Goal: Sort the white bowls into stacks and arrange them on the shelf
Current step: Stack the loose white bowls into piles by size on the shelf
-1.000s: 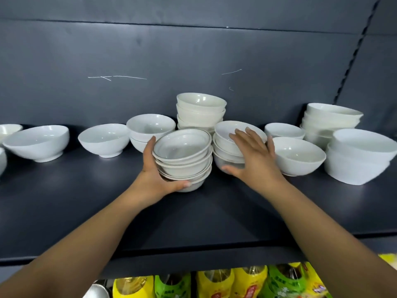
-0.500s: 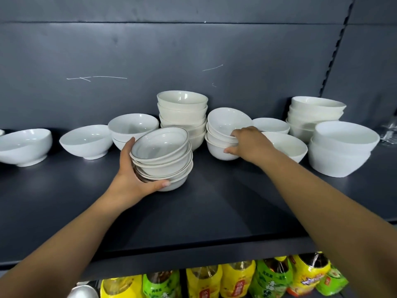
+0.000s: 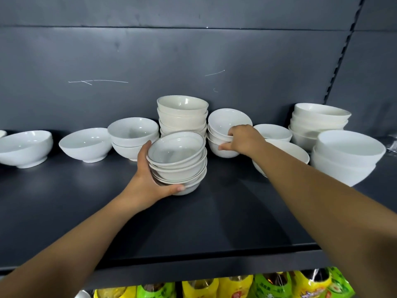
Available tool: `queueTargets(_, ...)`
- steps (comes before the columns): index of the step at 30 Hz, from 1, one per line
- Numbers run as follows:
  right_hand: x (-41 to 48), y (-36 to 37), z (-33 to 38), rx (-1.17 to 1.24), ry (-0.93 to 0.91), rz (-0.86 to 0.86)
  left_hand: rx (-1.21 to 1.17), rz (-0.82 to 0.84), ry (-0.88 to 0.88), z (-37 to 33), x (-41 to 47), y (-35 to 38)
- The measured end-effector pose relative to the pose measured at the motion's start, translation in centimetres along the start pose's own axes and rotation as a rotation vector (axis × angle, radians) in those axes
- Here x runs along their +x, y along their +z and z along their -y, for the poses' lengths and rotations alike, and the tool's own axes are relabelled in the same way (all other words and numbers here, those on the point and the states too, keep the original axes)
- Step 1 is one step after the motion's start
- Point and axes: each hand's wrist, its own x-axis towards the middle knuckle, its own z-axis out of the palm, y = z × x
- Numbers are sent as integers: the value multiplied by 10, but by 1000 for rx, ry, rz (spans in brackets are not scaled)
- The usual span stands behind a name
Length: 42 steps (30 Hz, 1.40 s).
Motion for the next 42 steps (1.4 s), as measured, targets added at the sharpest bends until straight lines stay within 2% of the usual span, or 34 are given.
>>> queueTargets(2, 0, -4, -5, 104, -43, 35, -1, -11, 11, -6, 1, 9)
queueTargets(4, -3, -12, -15, 337, -54, 44, 0, -26, 43, -10, 6, 18)
queueTargets(7, -5, -26, -40, 547, -17, -71, -18, -39, 64, -12, 10, 28)
queueTargets(11, -2, -40, -74, 498, 146, -138, -37, -69, 81, -11, 12, 39)
queueTargets(14, 8, -42, -86, 304, 231, 43, -40, -87, 103, -7, 12, 41)
queueTargets(17, 14, -39, -85, 222, 294, 250, -60, -83, 160, -5, 13, 39)
queueTargets(20, 21, -33, -84, 133, 306, 280, -96, -57, 180, -9, 12, 37)
queueTargets(25, 28, -32, -84, 124, 343, 269, -119, -44, 204, -6, 15, 34)
queueTargets(29, 35, -40, -89, 202, 328, 167, -98, -8, 217, -1, 17, 29)
queueTargets(36, 25, -64, -99, 655, 425, 44, -123, -22, 210, -2, 18, 30)
queueTargets(42, 10, -108, -91, 797, 387, -137, -149, -23, 207, -1, 18, 31)
